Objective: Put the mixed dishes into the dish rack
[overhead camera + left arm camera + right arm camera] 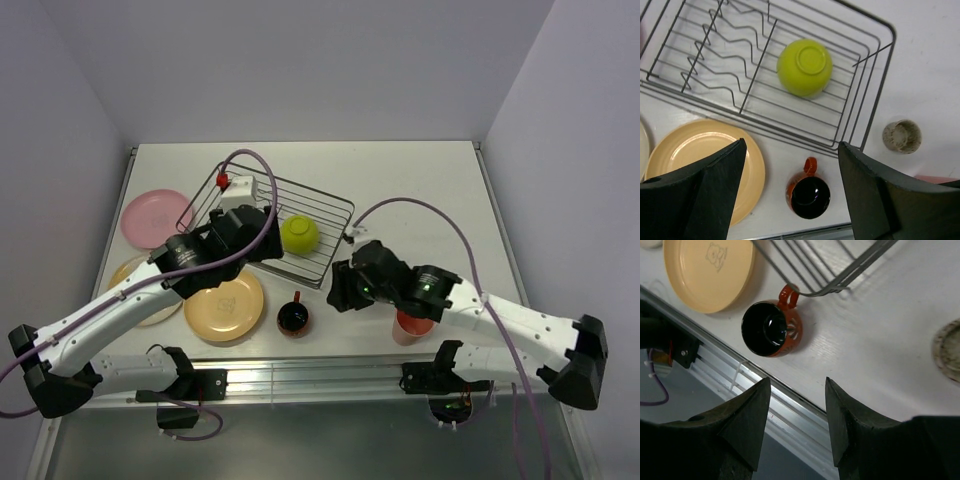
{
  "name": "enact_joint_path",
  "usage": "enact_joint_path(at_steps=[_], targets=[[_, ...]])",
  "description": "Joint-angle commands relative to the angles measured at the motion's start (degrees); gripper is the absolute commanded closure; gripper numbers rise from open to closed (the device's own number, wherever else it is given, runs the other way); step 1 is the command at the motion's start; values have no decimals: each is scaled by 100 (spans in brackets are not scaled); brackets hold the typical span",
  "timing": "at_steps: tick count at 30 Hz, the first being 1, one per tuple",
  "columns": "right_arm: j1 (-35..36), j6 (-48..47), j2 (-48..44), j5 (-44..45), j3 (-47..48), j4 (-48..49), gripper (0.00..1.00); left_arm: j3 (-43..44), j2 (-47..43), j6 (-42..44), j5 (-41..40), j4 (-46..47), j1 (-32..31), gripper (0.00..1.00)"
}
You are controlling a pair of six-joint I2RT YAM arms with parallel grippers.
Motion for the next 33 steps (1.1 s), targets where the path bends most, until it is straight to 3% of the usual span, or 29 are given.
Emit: enact_joint_path(at_steps=[1, 12, 17, 30, 33], targets=[[333, 355, 447, 102, -102, 860, 46, -376, -157, -390, 93, 84, 30, 21], [1010, 1022, 1994, 585, -15, 1758, 63, -1124, -956, -671, 357, 119, 30, 25], [1239, 1339, 2407, 1120, 117, 1758, 65, -1212, -1291, -724, 374, -13, 21, 25], [1529, 1533, 3173, 1429, 363, 1688, 69, -1309, -1713, -698, 479, -66, 30, 25], [1590, 1542, 3235, 1482, 389, 1618, 83, -1292, -1739, -628, 532, -75, 30, 26]])
